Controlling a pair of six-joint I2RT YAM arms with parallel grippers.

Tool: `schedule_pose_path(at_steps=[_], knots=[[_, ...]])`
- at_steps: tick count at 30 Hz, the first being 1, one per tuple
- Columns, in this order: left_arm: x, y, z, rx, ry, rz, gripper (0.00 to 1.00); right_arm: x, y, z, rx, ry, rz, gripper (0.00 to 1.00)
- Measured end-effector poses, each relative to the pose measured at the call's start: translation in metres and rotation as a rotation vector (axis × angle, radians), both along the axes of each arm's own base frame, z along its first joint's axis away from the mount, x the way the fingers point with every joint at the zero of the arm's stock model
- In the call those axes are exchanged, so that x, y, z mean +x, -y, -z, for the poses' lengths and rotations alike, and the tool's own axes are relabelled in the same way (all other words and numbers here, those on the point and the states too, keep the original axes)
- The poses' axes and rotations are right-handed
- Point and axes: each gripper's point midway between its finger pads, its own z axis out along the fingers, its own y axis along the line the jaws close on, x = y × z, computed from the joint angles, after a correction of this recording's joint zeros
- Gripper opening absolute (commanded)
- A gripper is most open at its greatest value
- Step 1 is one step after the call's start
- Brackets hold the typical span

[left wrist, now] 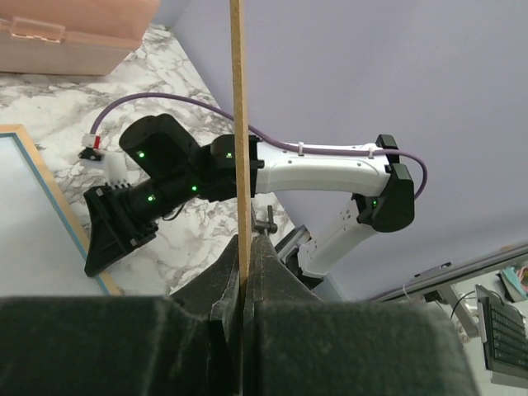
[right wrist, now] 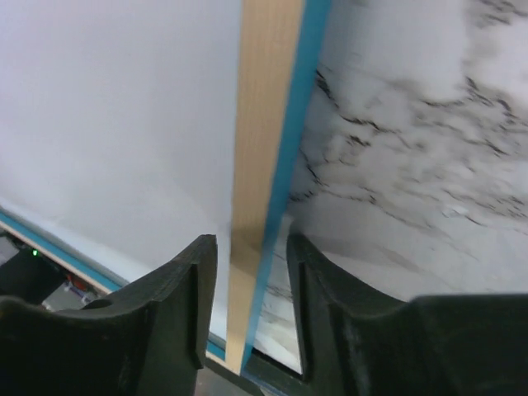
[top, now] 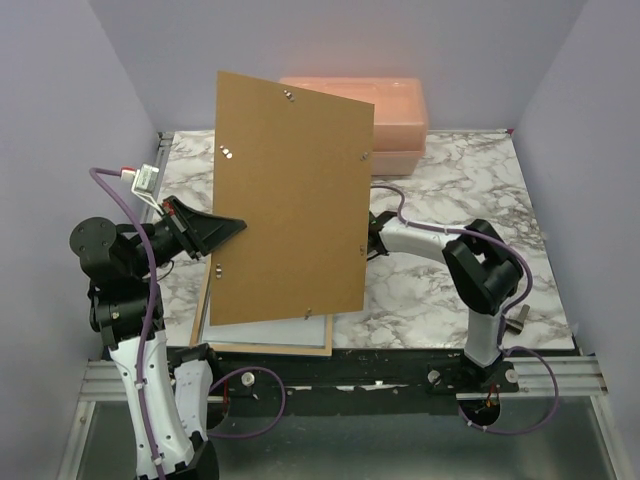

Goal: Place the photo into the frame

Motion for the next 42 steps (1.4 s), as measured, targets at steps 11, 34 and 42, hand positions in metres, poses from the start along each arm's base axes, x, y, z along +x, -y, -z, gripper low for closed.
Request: schedule_pose_path(at_steps=[11,34,42], knots=[[0.000,0.000,-0.002,-0.002,0.034,0.008,0.00,0.004,-0.007,0.006,-0.091,0.015,0.035,0.07],[0.004,-0.001,0.018,-0.002,-0.006,0.025,0.00,0.010,0.143,0.003,-0.400,0.113,0.199,0.01],[0.006,-0.002,0.020,0.003,-0.005,0.025,0.00,0.003,0.176,0.002,-0.504,0.119,0.168,0.01]])
